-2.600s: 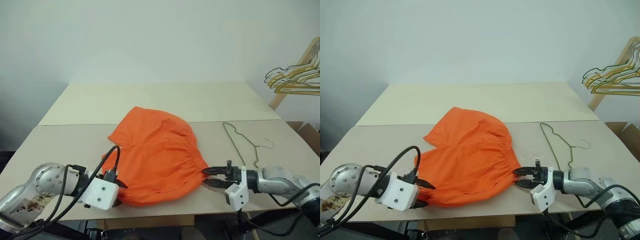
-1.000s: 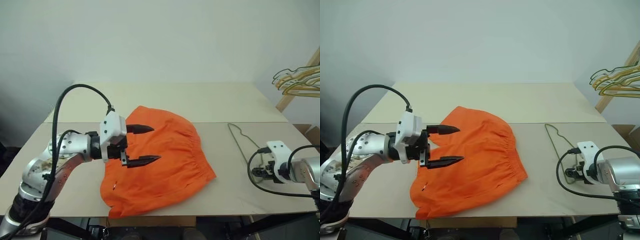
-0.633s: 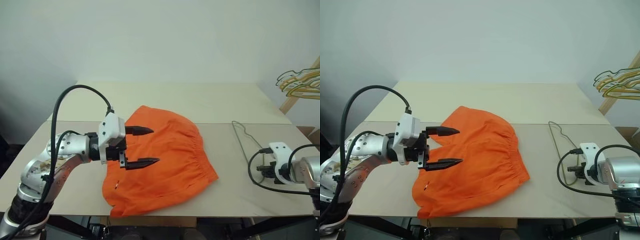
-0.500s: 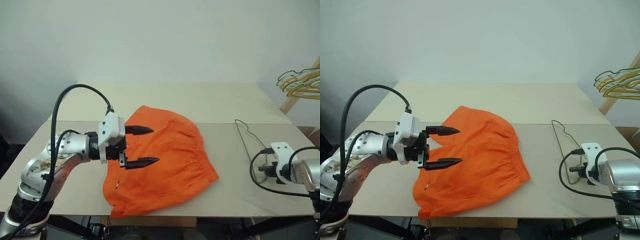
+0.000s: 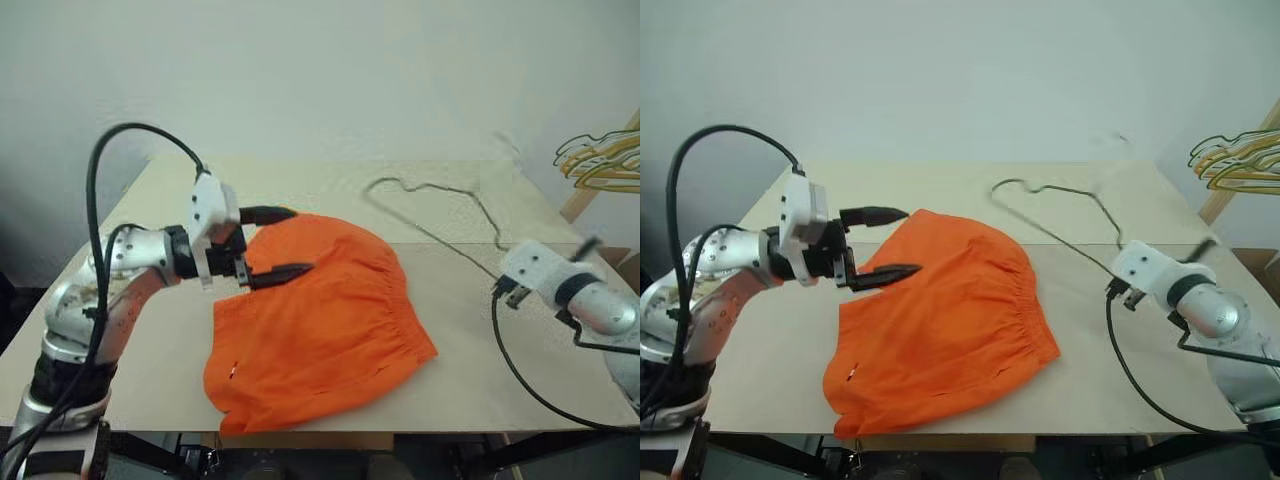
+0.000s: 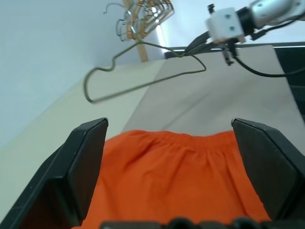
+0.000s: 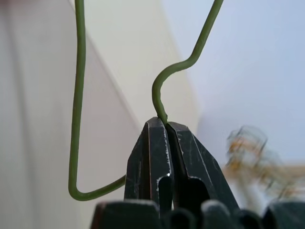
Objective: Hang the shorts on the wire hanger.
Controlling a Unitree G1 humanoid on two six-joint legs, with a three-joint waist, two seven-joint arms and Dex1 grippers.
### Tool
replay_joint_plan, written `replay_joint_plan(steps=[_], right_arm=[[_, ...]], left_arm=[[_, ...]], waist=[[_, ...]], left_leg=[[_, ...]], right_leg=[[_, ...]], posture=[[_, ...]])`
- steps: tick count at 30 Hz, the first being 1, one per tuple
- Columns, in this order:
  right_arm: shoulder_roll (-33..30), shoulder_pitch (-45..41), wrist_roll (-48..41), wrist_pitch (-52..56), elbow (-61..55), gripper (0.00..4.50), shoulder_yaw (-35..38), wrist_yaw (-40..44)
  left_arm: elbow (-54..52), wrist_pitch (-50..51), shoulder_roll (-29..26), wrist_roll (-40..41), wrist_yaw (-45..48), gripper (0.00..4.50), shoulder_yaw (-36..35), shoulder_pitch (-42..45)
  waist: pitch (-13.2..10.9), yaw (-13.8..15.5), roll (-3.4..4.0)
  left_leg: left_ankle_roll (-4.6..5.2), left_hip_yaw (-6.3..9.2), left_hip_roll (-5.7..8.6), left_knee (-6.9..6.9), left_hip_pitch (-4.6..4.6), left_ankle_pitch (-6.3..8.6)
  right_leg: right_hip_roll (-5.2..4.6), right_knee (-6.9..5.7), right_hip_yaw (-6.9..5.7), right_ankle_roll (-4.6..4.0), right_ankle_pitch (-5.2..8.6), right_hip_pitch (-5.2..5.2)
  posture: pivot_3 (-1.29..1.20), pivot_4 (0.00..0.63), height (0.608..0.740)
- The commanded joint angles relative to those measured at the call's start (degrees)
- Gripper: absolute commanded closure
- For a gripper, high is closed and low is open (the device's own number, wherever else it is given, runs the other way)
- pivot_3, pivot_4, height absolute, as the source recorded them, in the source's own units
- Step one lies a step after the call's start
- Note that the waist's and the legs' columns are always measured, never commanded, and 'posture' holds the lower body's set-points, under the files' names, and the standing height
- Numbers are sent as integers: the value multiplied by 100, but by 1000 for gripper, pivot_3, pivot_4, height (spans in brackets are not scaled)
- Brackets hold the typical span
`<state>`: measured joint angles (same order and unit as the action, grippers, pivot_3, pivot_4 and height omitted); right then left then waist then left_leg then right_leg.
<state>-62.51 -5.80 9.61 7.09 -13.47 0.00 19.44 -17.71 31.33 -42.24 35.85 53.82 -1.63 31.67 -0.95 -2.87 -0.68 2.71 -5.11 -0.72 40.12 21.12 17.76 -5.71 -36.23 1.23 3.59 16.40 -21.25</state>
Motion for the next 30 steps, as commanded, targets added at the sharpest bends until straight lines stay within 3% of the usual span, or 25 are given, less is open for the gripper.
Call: replay_joint_plan(steps=[1,4,8,16,20,23,30], right_arm=[[-348,-402,1137,-2214,572,4486,-204,-539],[-333,-1076,1773,-3262,1170,4486,-452,-876],[-66,-1718,2076,-3856,1596,4486,-624,-930],[302,-2154,2361,-4172,1681,4486,-613,-817],[378,-2225,2434,-4107,1622,4486,-534,-797],[429,-2307,2479,-4027,1600,4500,-483,-798],[527,-2300,2508,-3859,1471,4500,-404,-764]], left_arm=[[563,-89,4,-150,111,0,-58,608],[1055,60,-98,-448,391,0,329,1067],[1278,89,-274,-985,1011,0,1100,1296],[1710,805,231,-1400,1048,0,1840,1769],[1681,1016,183,-1502,1419,0,2099,1774],[1606,951,140,-1604,1546,576,2182,1676],[1515,957,164,-1719,1565,2897,2132,1546]], waist=[[-1,-23,-1],[-3,-71,-3],[-3,-140,-3],[-7,-162,-8],[-7,-210,-8],[-7,-274,-8],[-7,-299,-8]], left_leg=[[-1,-1,0,1,0,0],[0,-7,-1,12,3,0],[-3,-14,-3,15,4,-2],[-1,-18,-9,28,6,-1],[0,-19,-10,28,8,0],[0,-21,-10,29,8,-1],[1,-34,-11,32,2,-1]], right_leg=[[0,0,1,1,-1,-1],[-1,1,3,2,-1,-3],[4,4,10,3,-2,-4],[7,-8,24,3,-2,-7],[8,-9,31,3,-2,-11],[8,-12,37,4,-2,-12],[9,-48,64,4,-2,-28]], posture=[[-117,0,740],[-121,0,740],[-123,0,740],[-133,0,740],[-142,0,740],[-148,0,740],[-149,0,740]])
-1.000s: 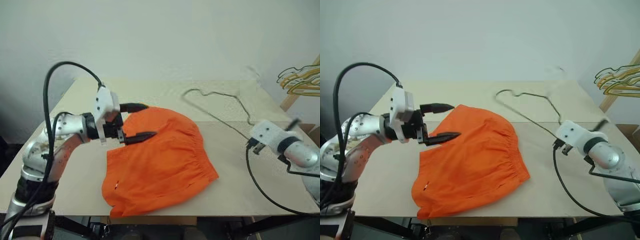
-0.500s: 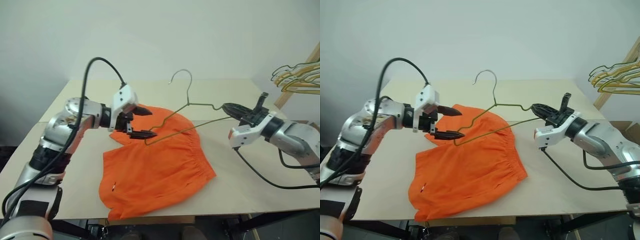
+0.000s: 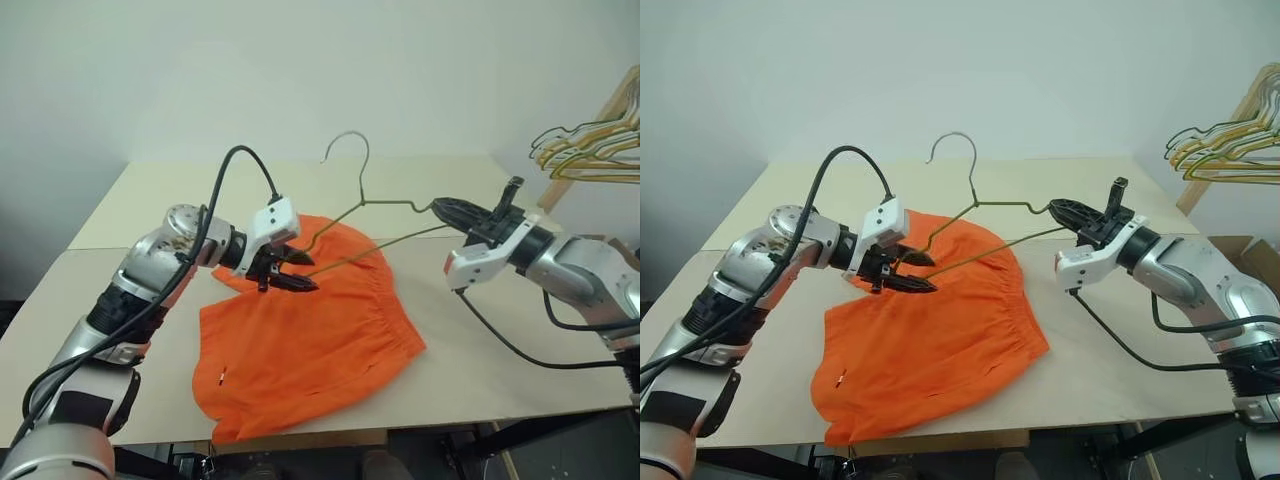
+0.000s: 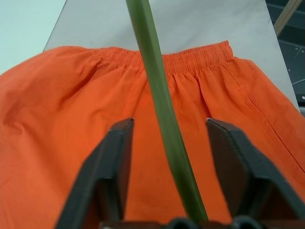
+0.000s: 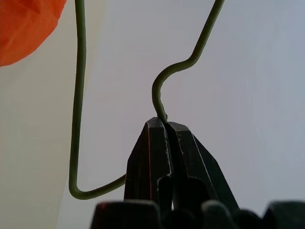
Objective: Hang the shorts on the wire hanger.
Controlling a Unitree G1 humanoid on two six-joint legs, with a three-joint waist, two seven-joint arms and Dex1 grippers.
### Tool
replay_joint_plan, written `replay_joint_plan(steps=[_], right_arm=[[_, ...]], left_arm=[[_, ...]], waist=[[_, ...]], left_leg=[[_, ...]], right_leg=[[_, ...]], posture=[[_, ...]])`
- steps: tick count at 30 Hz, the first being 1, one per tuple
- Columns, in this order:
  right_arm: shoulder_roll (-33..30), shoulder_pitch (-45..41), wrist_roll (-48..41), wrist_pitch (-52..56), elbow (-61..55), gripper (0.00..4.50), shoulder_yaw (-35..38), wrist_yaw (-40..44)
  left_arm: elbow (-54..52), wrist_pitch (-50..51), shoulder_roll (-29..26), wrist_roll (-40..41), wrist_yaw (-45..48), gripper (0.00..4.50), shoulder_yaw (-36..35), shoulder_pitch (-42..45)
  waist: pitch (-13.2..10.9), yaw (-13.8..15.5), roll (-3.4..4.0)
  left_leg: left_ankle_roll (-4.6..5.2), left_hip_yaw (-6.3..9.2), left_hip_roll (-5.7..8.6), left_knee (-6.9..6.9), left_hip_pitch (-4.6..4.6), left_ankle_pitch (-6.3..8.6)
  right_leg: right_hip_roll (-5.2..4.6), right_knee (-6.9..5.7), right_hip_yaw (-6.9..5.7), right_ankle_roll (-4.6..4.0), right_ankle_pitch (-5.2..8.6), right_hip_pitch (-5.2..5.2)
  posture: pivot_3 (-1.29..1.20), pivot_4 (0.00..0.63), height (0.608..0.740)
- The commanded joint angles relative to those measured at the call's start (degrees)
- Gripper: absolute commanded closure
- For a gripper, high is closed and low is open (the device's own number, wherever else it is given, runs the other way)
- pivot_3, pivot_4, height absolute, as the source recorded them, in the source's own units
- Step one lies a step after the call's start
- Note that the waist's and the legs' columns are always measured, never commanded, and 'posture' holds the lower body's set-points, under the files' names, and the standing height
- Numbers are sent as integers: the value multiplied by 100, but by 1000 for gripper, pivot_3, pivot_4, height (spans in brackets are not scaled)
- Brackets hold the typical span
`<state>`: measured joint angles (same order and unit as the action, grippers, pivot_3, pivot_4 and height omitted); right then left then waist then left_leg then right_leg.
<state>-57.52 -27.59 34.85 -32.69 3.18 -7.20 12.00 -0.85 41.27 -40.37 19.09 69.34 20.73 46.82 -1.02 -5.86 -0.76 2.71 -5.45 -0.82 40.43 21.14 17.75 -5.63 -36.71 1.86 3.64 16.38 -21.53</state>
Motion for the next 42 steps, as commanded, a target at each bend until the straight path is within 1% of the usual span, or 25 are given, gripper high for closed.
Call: replay_joint_plan(steps=[1,2,4,5,8,10,11,12,13,14,18,19,20,21,23,25,26,29,30,32,35,38,40,42], right_arm=[[33,-112,11,157,-213,4500,328,-21],[36,-112,57,188,-215,4500,340,-44],[42,-111,145,247,-205,4500,367,-89],[41,-106,177,244,-196,4500,376,-106],[34,-27,166,240,-243,4500,412,-83],[55,109,-7,324,-325,4500,475,52],[12,205,-189,267,-383,3967,482,203],[-45,306,-382,197,-445,3774,474,373],[-96,421,-596,167,-535,3432,481,568],[-190,540,-835,105,-650,3205,487,804],[-471,807,-2191,345,-1124,1693,541,1923],[-537,839,-2696,650,-1267,1428,555,2313],[-593,877,-3185,1045,-1428,1058,578,2678],[-672,885,-3713,1527,-1606,794,592,3083],[-799,748,-4721,2651,-1887,58,588,3835],[-869,300,-5640,3959,-1971,20,440,4536],[-840,28,-5934,4495,-1959,20,329,4802],[-640,-835,-6096,5639,-1780,20,-186,5469],[-613,-1068,-6039,5919,-1727,20,-367,5650],[-476,-1569,-5629,6400,-1557,20,-885,5882],[-306,-2076,-5230,6894,-1334,20,-1492,6276],[45,-2449,-4694,7199,-976,20,-2048,6349],[253,-2622,-4448,7241,-735,401,-2255,6437],[355,-2707,-4253,7153,-573,947,-2389,6581]], left_arm=[[-169,-9,-18,-51,0,3264,-115,34],[-167,-10,-22,-62,0,3518,-119,34],[-152,9,-16,-114,-77,4223,-130,43],[-139,7,-10,-140,-110,4476,-141,51],[-154,-55,-15,-191,-177,4476,-204,48],[-158,-90,-49,-220,-241,4476,-265,47],[-165,-156,-102,-234,-221,4500,-299,27],[-177,-211,-162,-247,-194,4500,-334,-3],[-202,-212,-218,-254,-190,4500,-363,-33],[-243,-205,-303,-261,-151,4500,-368,-88],[-450,-645,-801,-432,257,4500,-233,-442],[-447,-699,-867,-492,287,4500,-211,-480],[-436,-722,-896,-538,296,4500,-200,-490],[-422,-772,-908,-575,313,4500,-206,-495],[-418,-885,-897,-636,345,4500,-238,-490],[-420,-994,-858,-703,339,4500,-259,-459],[-431,-1030,-836,-732,324,4500,-260,-446],[-416,-1107,-763,-832,304,4500,-238,-425],[-422,-1131,-743,-867,300,4500,-233,-431],[-492,-1126,-720,-876,303,4500,-260,-459],[-566,-1086,-702,-868,315,4500,-303,-476],[-605,-1073,-692,-878,294,4500,-326,-496],[-658,-1077,-698,-866,306,4500,-337,-530],[-700,-1081,-698,-862,309,4500,-340,-553]], waist=[[0,0,0],[0,0,0],[0,0,0],[0,-1,0],[0,-5,0],[0,-3,0],[0,-3,0],[0,-5,0],[0,-4,0],[0,-3,0],[0,-34,0],[0,-42,0],[0,-39,-1],[0,-33,-1],[0,12,-2],[1,38,-5],[1,39,-5],[1,52,-5],[1,64,-5],[1,100,-4],[1,167,-3],[2,207,-3],[2,237,-3],[2,271,-3]], left_leg=[[0,-5,0,0,1,0],[0,-8,0,0,1,0],[1,-13,1,0,2,0],[1,-16,1,0,4,0],[0,-29,1,1,20,0],[0,-34,0,2,25,-1],[0,-34,0,2,25,-1],[0,-35,0,3,25,0],[0,-36,0,3,26,0],[0,-36,0,3,26,0],[1,-40,-3,3,24,0],[1,-41,-6,3,22,0],[1,-41,-6,4,22,0],[4,-40,-6,10,22,1],[33,-37,-9,23,21,18],[37,-35,-10,30,21,20],[37,-35,-10,33,22,20],[41,-35,-12,32,22,22],[41,-32,-12,30,25,22],[41,-31,-11,30,32,22],[31,-35,-9,40,57,17],[27,-35,-6,50,85,14],[24,-34,-2,55,100,13],[22,-32,0,60,113,12]], right_leg=[[0,-3,5,0,0,-5],[0,-5,9,0,0,-7],[0,-8,17,0,0,-14],[1,-10,21,0,0,-18],[5,-29,40,0,0,-51],[6,-32,44,1,0,-60],[6,-33,45,1,0,-60],[7,-33,47,1,0,-60],[7,-32,48,1,0,-61],[8,-31,48,1,0,-61],[10,-32,52,1,0,-62],[11,-32,52,1,0,-61],[12,-33,52,1,0,-59],[12,-33,51,1,0,-56],[12,-36,48,2,0,-49],[11,-37,45,2,-1,-47],[10,-37,45,3,-1,-47],[10,-40,45,3,-2,-52],[11,-38,41,3,-2,-55],[10,-40,38,3,-2,-64],[9,-41,38,4,-2,-83],[9,-46,34,5,-3,-107],[9,-49,30,6,-4,-119],[8,-51,25,9,-5,-128]], posture=[[-148,0,740],[-148,0,740],[-147,0,740],[-146,0,740],[-144,0,740],[-141,0,740],[-138,0,740],[-138,0,740],[-135,0,740],[-130,0,740],[-128,0,740],[-123,0,740],[-122,0,740],[-118,0,740],[-110,0,740],[-100,0,740],[-96,0,740],[-78,0,740],[-75,0,740],[-66,0,740],[-57,0,740],[-51,0,740],[-48,0,740],[-44,0,740]])
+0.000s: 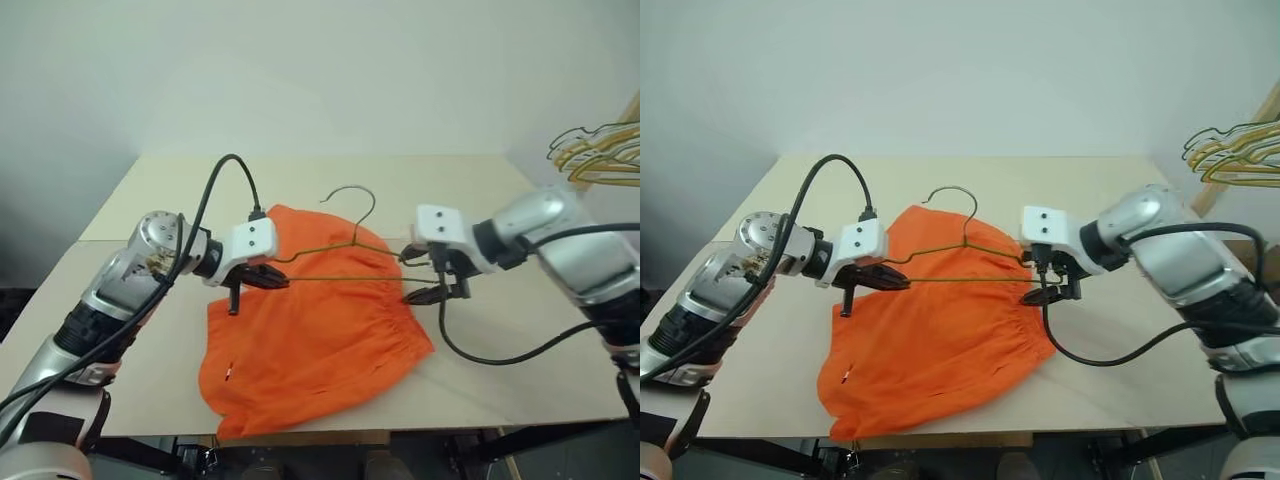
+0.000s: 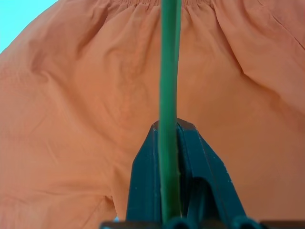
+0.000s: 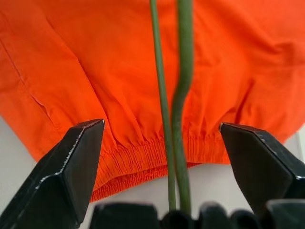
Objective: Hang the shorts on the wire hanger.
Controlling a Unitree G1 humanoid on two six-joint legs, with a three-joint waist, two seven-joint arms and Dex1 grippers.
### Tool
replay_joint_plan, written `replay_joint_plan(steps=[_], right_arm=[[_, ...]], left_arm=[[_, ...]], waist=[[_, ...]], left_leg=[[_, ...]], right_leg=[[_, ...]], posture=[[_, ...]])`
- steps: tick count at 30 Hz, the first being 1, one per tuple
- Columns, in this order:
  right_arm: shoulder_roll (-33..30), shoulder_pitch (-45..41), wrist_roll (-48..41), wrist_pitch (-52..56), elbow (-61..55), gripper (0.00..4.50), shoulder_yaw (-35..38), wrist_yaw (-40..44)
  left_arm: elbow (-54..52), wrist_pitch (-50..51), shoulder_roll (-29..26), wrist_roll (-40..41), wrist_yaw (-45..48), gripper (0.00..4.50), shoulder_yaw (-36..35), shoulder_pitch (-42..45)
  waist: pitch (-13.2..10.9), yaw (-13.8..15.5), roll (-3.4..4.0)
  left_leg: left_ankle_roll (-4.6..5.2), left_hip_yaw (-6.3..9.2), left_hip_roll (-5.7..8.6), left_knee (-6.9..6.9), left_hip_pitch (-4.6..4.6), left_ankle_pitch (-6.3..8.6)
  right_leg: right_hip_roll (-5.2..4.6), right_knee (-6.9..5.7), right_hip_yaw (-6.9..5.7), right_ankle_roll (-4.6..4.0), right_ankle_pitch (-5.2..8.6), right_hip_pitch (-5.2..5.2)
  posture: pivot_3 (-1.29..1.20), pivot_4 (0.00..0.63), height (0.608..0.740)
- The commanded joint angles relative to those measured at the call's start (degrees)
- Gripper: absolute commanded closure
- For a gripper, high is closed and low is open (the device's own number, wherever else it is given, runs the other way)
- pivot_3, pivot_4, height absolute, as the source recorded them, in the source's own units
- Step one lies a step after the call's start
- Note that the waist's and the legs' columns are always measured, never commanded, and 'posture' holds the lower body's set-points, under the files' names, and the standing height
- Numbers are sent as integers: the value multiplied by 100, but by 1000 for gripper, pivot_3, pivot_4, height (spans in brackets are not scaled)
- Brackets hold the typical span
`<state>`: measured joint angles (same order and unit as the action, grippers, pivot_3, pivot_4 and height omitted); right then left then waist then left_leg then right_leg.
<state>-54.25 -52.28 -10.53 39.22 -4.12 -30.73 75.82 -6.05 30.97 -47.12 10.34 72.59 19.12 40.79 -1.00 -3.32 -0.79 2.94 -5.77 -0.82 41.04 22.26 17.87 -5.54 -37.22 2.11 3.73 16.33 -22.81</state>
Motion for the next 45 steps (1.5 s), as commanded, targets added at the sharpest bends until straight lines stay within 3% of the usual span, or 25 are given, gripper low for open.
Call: replay_joint_plan(steps=[1,10,16,20,27,31,34,37,45], right_arm=[[57,-256,352,-74,208,1211,-65,251],[26,-164,329,-156,109,4468,256,695],[-292,425,56,-8,-564,4468,660,797],[-651,1290,-408,531,-1262,4500,1313,610],[-812,3411,-1226,2162,-2039,4500,3184,-518],[-641,4510,-1555,3380,-2010,4500,4314,-1117],[-452,4990,-1827,4165,-1902,4500,5060,-1361],[-435,5206,-2177,4863,-1620,4500,5423,-1349],[-1008,5485,-3156,5328,-1077,4500,4974,-1077]], left_arm=[[-186,-49,-19,12,-18,4500,-178,50],[-116,-456,-53,-109,82,4500,-151,1],[331,-1623,337,-76,-109,4500,-457,-238],[642,-1906,329,394,368,3474,-761,-274],[1000,-1570,511,892,-33,1218,-1508,-221],[528,-710,299,1673,278,27,-1867,-441],[27,-524,84,2061,655,27,-1972,-770],[-274,-646,218,2117,447,27,-2026,-1035],[-648,-541,167,2243,492,27,-1944,-1295]], waist=[[0,32,0],[0,78,0],[1,99,1],[1,98,1],[4,104,-3],[4,103,-4],[5,79,-3],[8,83,2],[21,65,4]], left_leg=[[0,0,1,2,5,0],[-1,0,3,9,5,0],[0,9,2,16,4,0],[2,12,0,21,7,1],[7,23,-1,28,-4,4],[8,29,-2,26,-8,5],[7,28,-2,24,-10,5],[9,25,-2,21,-25,6],[54,22,0,10,-42,32]], right_leg=[[0,0,-2,1,-1,-3],[2,1,-6,2,-1,-2],[-2,0,-14,3,-2,7],[-1,2,-18,3,-2,10],[-3,5,-24,4,-2,32],[-3,6,-27,4,-3,42],[-2,7,-26,5,-3,42],[-1,13,-20,5,-3,55],[3,20,-12,4,-3,66]], posture=[[-44,0,740],[-55,0,740],[-64,0,740],[-77,0,740],[-90,0,740],[-90,0,740],[-96,0,740],[-104,0,740],[-102,0,740]])
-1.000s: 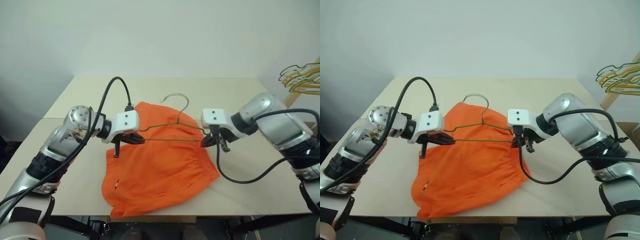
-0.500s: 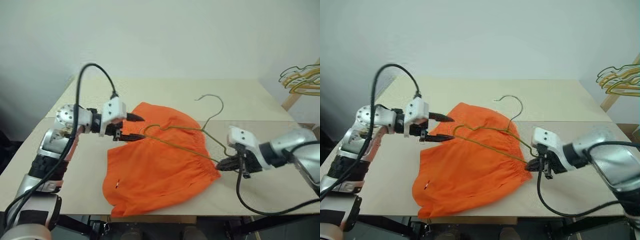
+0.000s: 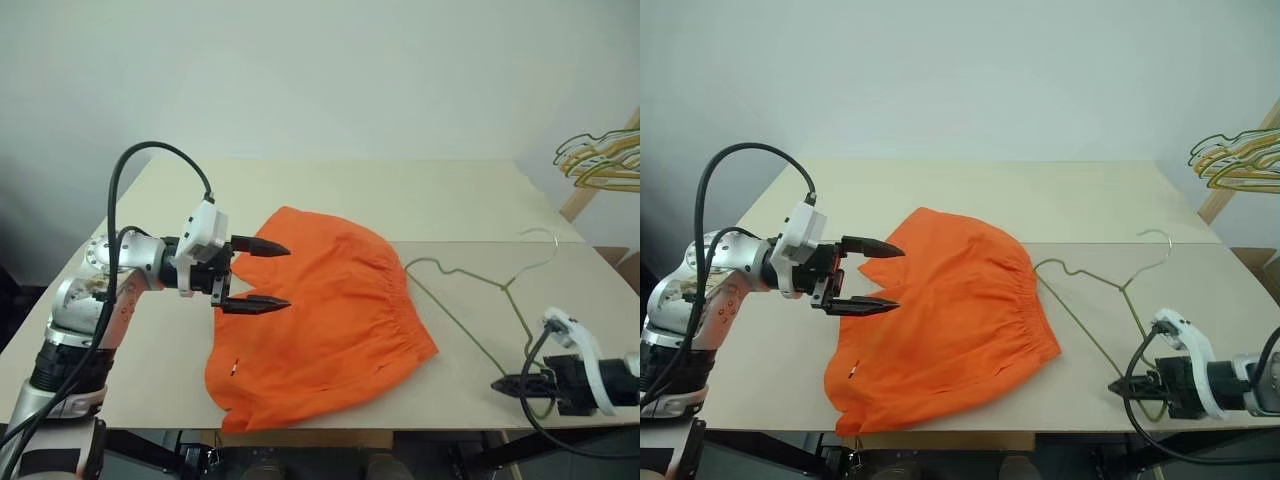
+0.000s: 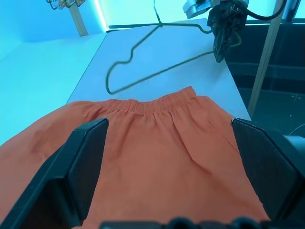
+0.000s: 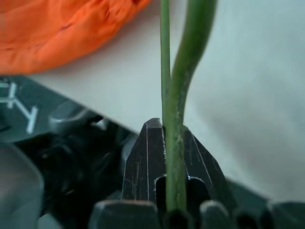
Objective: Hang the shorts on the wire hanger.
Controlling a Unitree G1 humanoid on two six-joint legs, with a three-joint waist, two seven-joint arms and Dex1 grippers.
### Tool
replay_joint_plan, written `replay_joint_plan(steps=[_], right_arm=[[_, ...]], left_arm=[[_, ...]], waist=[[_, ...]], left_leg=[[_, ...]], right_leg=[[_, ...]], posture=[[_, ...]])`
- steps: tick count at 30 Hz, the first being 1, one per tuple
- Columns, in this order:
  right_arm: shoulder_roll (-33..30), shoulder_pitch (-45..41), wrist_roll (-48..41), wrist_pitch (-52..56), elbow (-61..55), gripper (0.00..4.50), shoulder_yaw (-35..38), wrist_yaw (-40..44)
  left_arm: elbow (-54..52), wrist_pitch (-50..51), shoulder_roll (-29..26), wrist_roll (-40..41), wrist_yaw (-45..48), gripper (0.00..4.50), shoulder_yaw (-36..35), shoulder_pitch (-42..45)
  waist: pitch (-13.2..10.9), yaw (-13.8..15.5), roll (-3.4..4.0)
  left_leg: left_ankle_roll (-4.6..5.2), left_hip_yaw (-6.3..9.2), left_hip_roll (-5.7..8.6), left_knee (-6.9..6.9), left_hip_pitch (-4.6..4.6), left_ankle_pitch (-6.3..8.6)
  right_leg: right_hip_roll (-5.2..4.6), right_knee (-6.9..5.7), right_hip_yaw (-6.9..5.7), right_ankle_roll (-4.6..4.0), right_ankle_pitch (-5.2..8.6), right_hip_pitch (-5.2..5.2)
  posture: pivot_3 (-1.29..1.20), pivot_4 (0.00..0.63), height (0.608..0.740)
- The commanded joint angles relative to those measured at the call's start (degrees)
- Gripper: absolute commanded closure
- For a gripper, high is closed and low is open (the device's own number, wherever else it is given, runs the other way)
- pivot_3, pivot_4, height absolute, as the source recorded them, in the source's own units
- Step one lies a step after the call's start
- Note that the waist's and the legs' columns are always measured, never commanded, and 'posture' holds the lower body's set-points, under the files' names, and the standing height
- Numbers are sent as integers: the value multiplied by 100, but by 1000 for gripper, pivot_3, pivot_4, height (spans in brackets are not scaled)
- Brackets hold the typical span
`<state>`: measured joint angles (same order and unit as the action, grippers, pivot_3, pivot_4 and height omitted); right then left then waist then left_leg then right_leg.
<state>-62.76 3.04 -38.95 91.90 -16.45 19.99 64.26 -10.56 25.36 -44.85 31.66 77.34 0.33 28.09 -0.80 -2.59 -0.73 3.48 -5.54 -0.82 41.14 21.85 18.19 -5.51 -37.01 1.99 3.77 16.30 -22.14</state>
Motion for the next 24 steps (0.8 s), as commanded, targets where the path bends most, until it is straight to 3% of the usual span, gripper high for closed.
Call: replay_joint_plan(steps=[1,24], right_arm=[[-197,-57,-376,60,210,4500,-150,80],[-859,-465,-915,-473,850,4500,-935,338]], left_arm=[[-220,39,-62,127,2,27,-74,-37],[-646,143,-224,298,-288,27,-235,-427]], waist=[[2,-10,-3],[3,35,-3]], left_leg=[[-1,-1,0,-1,0,0],[0,-5,-2,-3,-1,0]], right_leg=[[1,0,1,0,0,-1],[2,3,7,0,0,-2]], posture=[[-97,0,740],[-55,0,740]])
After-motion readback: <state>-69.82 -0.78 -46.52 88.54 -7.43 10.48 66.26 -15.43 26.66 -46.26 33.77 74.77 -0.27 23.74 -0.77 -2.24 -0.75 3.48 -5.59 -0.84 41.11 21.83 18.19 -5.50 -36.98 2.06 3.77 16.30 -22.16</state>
